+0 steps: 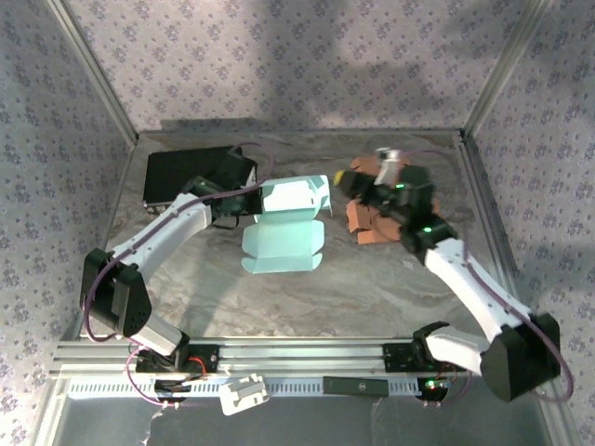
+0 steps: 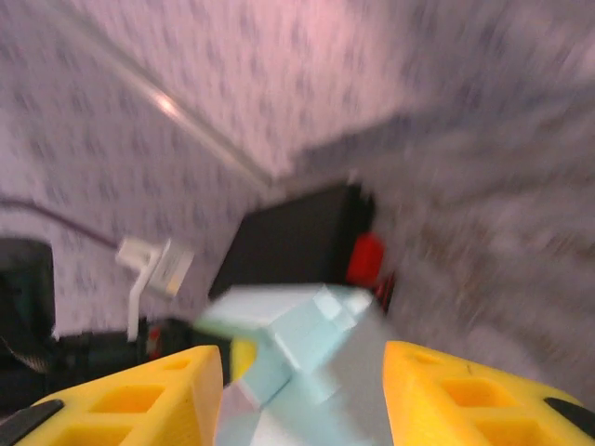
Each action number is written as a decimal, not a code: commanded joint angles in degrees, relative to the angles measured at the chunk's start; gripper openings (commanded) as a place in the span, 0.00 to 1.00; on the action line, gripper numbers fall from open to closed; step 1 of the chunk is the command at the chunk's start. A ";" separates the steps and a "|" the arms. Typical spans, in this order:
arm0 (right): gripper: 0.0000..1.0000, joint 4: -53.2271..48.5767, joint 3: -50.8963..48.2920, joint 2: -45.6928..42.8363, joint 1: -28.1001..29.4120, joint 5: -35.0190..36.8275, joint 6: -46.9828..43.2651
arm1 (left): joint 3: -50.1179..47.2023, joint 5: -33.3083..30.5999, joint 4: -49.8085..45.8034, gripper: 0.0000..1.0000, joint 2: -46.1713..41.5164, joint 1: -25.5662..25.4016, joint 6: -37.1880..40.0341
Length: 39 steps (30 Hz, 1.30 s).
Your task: Fold the paper box
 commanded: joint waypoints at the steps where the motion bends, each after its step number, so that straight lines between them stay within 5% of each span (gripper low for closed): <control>1: 0.47 3.28 -2.10 1.73 -7.08 -13.93 -2.23 | 5.29 11.58 1.08 0.00 1.53 2.81 8.43; 8: 0.42 5.19 3.26 12.42 -7.89 -26.19 -9.22 | 13.06 15.94 -1.03 0.00 8.34 4.90 14.33; 18: 0.41 -2.99 11.17 20.14 -3.53 -27.76 -18.73 | 17.98 17.90 -0.40 0.00 15.78 6.57 16.95; 29: 0.40 -6.27 11.90 21.04 -1.40 -26.43 -22.63 | 18.58 18.18 -0.42 0.00 15.92 6.89 16.17; 39: 0.40 -13.79 15.79 22.23 4.19 -13.07 -27.53 | 18.53 16.00 -1.27 0.00 13.99 5.90 14.61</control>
